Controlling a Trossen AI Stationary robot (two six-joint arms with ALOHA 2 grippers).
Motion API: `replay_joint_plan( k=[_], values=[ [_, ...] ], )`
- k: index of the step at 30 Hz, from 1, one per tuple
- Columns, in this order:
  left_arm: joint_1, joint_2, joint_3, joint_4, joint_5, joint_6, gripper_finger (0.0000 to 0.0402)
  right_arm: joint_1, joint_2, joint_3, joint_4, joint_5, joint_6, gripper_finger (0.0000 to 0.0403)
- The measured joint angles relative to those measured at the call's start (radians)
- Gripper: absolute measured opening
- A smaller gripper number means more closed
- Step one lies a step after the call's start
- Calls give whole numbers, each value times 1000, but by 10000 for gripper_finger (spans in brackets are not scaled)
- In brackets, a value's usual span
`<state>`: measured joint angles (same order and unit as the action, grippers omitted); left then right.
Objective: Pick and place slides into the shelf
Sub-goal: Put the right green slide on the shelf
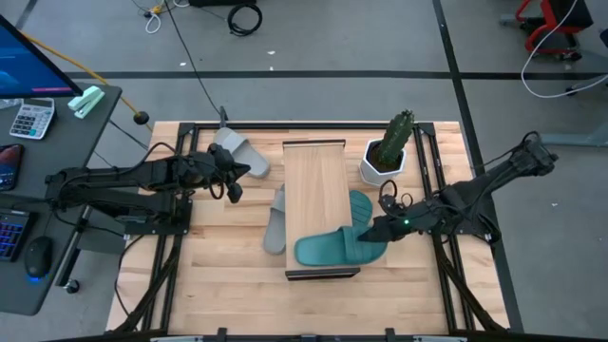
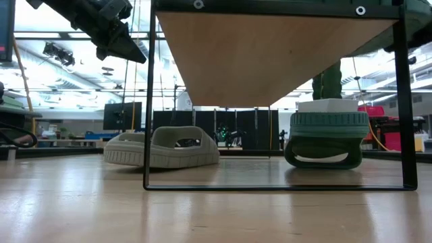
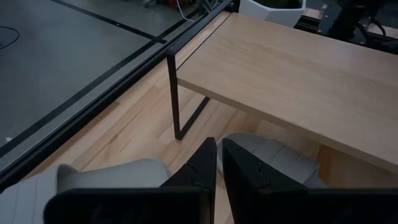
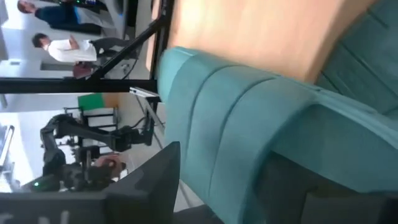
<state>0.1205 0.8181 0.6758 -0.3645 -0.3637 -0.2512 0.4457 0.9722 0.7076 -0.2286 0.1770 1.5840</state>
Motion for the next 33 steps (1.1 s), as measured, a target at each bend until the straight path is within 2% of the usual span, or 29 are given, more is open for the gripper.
replay_joint_plan(
  k=[8,21,33],
  values=[
    [0,0,0,0,0,1,25,-18,0,67,-144,-29,-12,191],
    [0,0,0,0,0,1,35,-18,0,67,-146,-104,13,194],
    [0,0,0,0,0,0,33,-18,-1,67,-180,-106,20,192]
  ],
)
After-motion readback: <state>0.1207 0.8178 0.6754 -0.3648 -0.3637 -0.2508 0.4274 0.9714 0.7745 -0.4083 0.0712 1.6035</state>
